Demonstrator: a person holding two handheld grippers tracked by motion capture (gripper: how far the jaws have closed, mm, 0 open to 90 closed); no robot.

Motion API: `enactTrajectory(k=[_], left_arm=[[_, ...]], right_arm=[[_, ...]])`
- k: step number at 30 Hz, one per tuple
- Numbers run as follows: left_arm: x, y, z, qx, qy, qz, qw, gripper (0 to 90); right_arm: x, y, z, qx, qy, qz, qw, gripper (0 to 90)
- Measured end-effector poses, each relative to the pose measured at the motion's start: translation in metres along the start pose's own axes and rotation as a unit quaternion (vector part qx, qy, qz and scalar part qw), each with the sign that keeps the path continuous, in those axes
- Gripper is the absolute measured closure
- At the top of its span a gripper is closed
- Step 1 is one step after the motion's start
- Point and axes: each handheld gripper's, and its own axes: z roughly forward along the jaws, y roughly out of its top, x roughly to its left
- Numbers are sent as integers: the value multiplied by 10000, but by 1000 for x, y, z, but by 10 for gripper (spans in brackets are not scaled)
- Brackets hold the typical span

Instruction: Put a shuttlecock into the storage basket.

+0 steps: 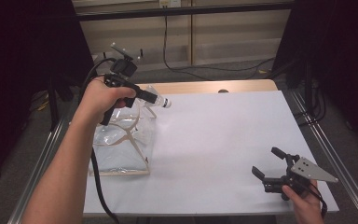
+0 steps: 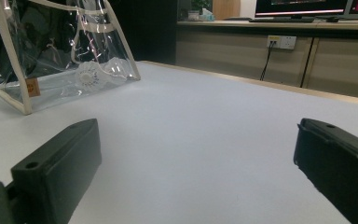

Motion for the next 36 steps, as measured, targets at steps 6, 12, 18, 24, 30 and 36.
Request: enactTrajectory(k=[6,12,18,24,30,36], left_arm=[[2,0,-6,-22,61,-18,10000,900],[3,-1,-10,-47,102,-65,9999,900],[4,0,-17,-64,135,-53,9999,900],[5,0,-22,-53,199,-37,9998,900],[7,-1,-25,-52,247,-74,9997,900],[9,-4,-29,-55,301,-79,9995,900]], right_arm=[[0,0,0,-4,2,9,10000,6],[0,0,0,-22,-4,14,10000,5],[0,0,0,-9,12,16,10000,5],[0,0,0,-16,0,28,10000,5],[0,0,0,-4,8,9,10000,5],[0,0,0,-20,5,27,10000,6]])
